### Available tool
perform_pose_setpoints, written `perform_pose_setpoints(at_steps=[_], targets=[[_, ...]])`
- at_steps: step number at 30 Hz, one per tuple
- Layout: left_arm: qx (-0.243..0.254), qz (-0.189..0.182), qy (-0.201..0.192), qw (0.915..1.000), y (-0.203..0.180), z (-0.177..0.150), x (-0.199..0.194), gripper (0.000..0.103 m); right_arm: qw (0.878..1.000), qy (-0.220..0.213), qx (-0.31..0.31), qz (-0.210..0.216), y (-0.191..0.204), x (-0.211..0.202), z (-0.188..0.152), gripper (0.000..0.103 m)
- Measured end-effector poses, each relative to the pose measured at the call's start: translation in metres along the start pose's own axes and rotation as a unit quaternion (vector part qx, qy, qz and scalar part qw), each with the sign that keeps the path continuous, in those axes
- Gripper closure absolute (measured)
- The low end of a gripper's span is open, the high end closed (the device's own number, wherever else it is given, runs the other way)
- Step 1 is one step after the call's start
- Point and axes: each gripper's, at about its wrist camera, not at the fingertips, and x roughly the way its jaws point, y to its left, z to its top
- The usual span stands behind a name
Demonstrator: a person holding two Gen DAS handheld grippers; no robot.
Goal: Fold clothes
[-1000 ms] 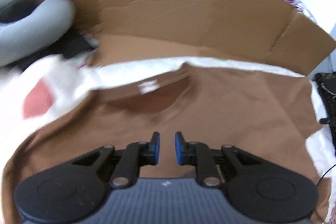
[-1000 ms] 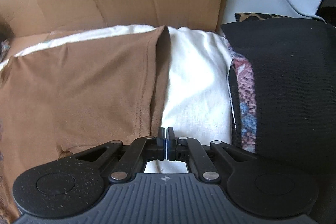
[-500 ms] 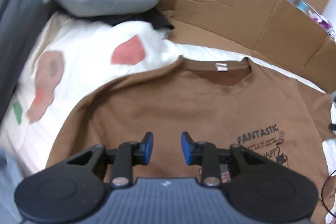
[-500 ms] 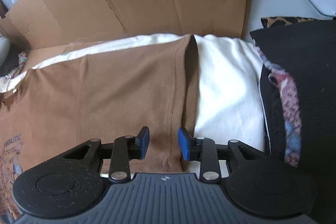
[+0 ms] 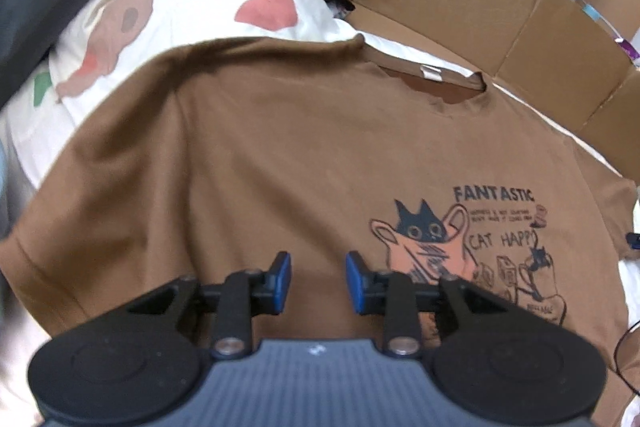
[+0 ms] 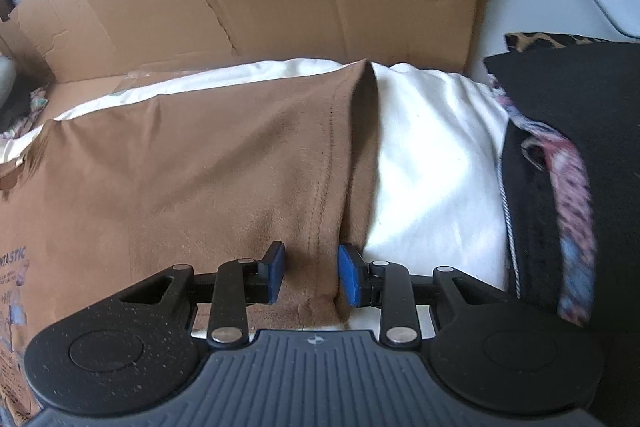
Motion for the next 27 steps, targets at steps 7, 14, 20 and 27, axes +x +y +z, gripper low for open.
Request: perform_pose_setpoints(at_steps=[7, 14, 20, 27], targets=[[-0.008, 0.002, 0.001, 1.0, 0.002, -0.007, 0.001, 0.071, 1.0, 0.0, -0.013, -0.016, -0.002, -0.002, 0.004, 0.102], [-0.009, 0.007, 0.011, 0.9999, 0.007, -0.012, 0.006, 0.071, 0.999, 0.004, -0.018, -0.039, -0.005, 0.0, -0.001, 0.102], [-0.003, 0.006, 0.014, 0.9999, 0.003, -0.015, 0.009, 0.069, 0.998, 0.002, -0.017, -0.054, -0.004, 0.003, 0.0, 0.102], [-0.002, 0.007, 0.011, 0.9999, 0.0, -0.018, 0.011, 0.067, 0.997, -0.016, -0.031, -0.073, 0.005, -0.02, 0.005, 0.089]])
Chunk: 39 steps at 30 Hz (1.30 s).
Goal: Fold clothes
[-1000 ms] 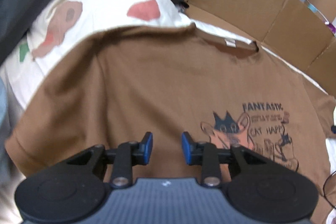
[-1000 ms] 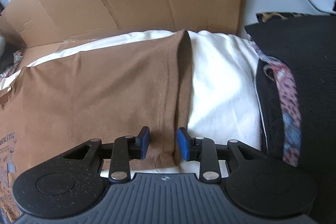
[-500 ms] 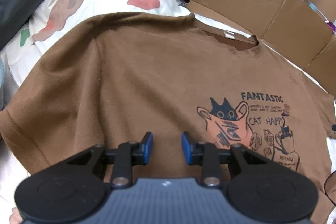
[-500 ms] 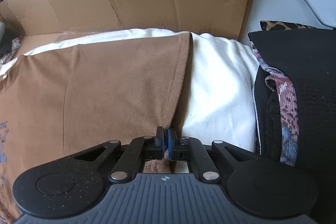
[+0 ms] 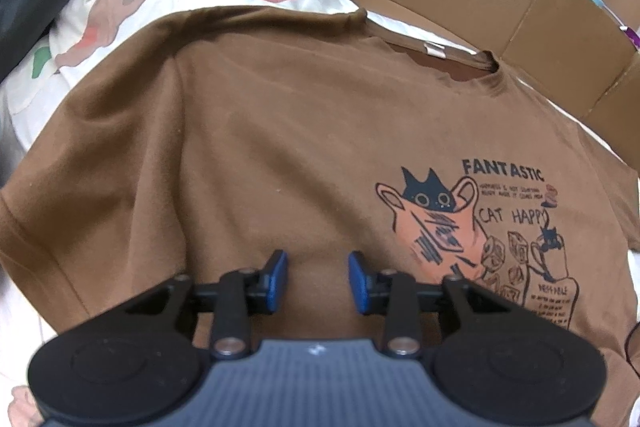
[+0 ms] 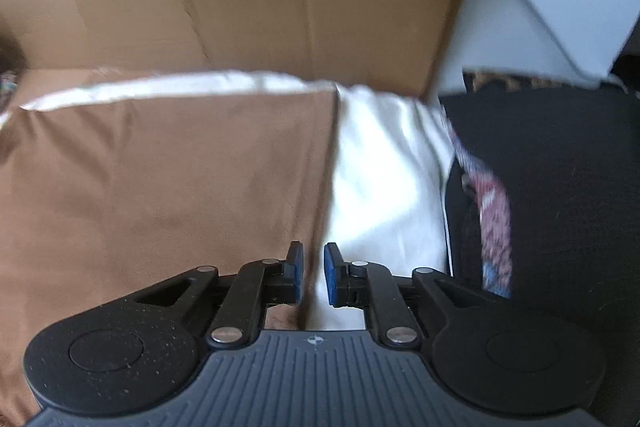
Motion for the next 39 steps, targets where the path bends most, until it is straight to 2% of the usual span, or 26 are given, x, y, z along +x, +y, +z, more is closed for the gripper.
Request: perform_pose_setpoints(at_steps=[4, 6, 9, 12, 19, 26, 34, 39], targets=[[0.005, 0.001, -0.001, 1.0, -0.005, -0.002, 0.001, 0.067, 0.998, -0.026, -0.014, 0.048, 0.011, -0.012, 0.0, 0.088], [0.007, 0.002, -0.001, 1.0, -0.007, -0.003, 0.001, 0.067, 0.997, -0.022, -0.03, 0.065, 0.02, -0.009, -0.005, 0.088], [0.007, 0.003, -0.004, 1.0, -0.007, -0.003, -0.003, 0.067, 0.996, 0.007, -0.05, 0.069, 0.03, 0.006, -0.014, 0.088], [-0.003, 0.008, -0.011, 0.9999, -0.003, -0.003, -0.011, 0.067, 0.996, 0.026, -0.058, 0.055, 0.028, 0.016, -0.023, 0.086], [-0.019, 0.034, -0.03, 0.9988, 0.016, -0.005, -0.042, 0.066, 0.997, 0.045, -0.065, 0.01, 0.02, 0.009, -0.023, 0.086], [-0.021, 0.072, -0.063, 0.9952, 0.052, 0.006, -0.089, 0.063, 0.998, 0.035, -0.052, 0.022, 0.026, -0.02, -0.004, 0.085], [-0.015, 0.096, -0.09, 0.9912, 0.103, 0.027, -0.127, 0.063, 0.991, 0.016, -0.124, 0.044, 0.08, -0.066, 0.027, 0.084], [-0.028, 0.083, -0.1, 0.9911, 0.128, 0.038, -0.123, 0.063, 0.986, 0.001, -0.157, 0.058, 0.116, -0.098, 0.041, 0.081]])
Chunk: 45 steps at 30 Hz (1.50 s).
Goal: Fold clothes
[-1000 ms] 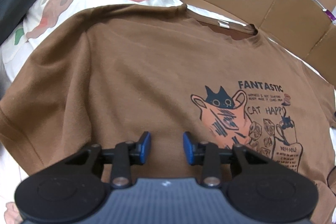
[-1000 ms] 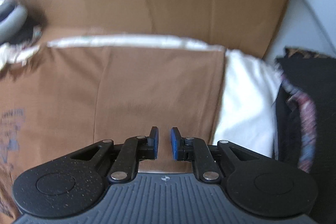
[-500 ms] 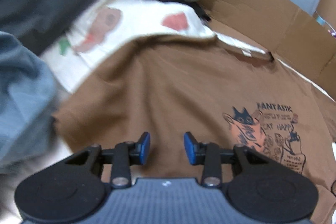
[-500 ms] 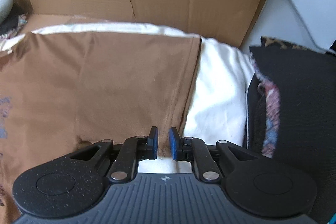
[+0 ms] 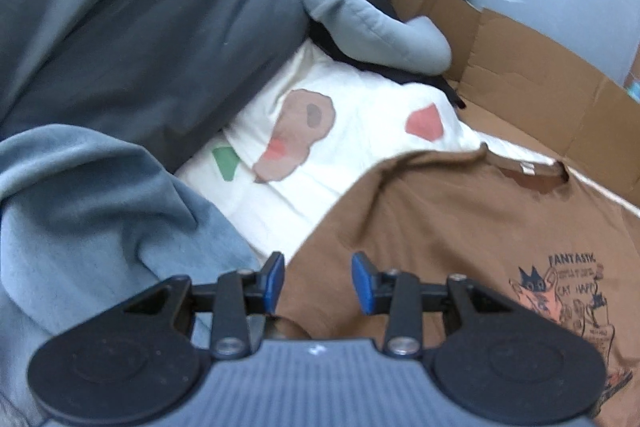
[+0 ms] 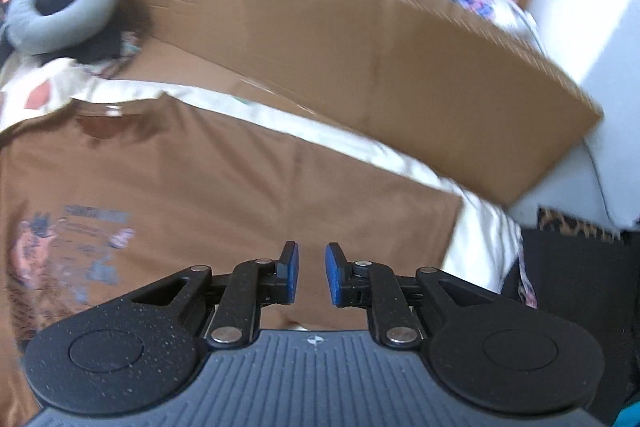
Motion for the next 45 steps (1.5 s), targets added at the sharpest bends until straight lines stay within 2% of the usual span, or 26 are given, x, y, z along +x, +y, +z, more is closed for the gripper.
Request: perform_pose_setpoints(at_steps=[4, 7, 10, 15, 21, 24, 26, 27, 28, 37, 38, 41, 45], targets=[[-0.027, -0.003, 0.016, 0.9995, 0.012, 0.002, 0.028, 0.07, 0.999, -0.007, -0.044, 0.01, 0.031, -0.024, 0.014, 0.08], [-0.064, -0.022, 0.014, 0.9976, 0.019, 0.0, 0.047, 0.07, 0.998, -0.009, -0.067, 0.018, 0.051, -0.038, 0.025, 0.079], [-0.076, -0.027, 0.012, 0.9966, 0.019, -0.001, 0.064, 0.07, 0.996, -0.02, -0.086, 0.026, 0.07, -0.051, 0.037, 0.077], [-0.095, -0.014, 0.013, 0.9953, 0.022, -0.001, 0.084, 0.07, 0.992, -0.062, -0.103, 0.025, 0.092, -0.069, 0.058, 0.077], [-0.114, -0.017, 0.017, 0.9931, 0.033, -0.008, 0.098, 0.07, 0.989, -0.078, -0.119, 0.036, 0.123, -0.079, 0.079, 0.077], [-0.121, -0.025, 0.019, 0.9922, 0.037, -0.018, 0.098, 0.065, 0.988, -0.092, -0.117, 0.037, 0.14, -0.084, 0.079, 0.077], [-0.11, -0.03, 0.009, 0.9935, 0.037, -0.023, 0.095, 0.055, 0.988, -0.102, -0.109, 0.046, 0.147, -0.086, 0.077, 0.077], [-0.102, -0.038, 0.007, 0.994, 0.037, -0.026, 0.093, 0.043, 0.987, -0.105, -0.105, 0.052, 0.149, -0.088, 0.075, 0.077], [-0.098, -0.046, 0.007, 0.9941, 0.036, -0.028, 0.093, 0.04, 0.987, -0.104, -0.112, 0.057, 0.154, -0.087, 0.072, 0.077], [-0.094, -0.074, 0.024, 0.9926, 0.046, -0.035, 0.097, 0.039, 0.986, -0.079, -0.136, 0.058, 0.176, -0.072, 0.049, 0.077], [-0.093, -0.077, 0.025, 0.9923, 0.048, -0.036, 0.096, 0.04, 0.985, -0.078, -0.142, 0.057, 0.178, -0.071, 0.047, 0.077], [-0.1, -0.079, 0.029, 0.9914, 0.059, -0.038, 0.093, 0.054, 0.983, -0.076, -0.156, 0.057, 0.183, -0.071, 0.042, 0.077], [-0.133, -0.063, 0.037, 0.9885, 0.079, -0.043, 0.091, 0.093, 0.981, -0.078, -0.168, 0.057, 0.186, -0.07, 0.039, 0.077]])
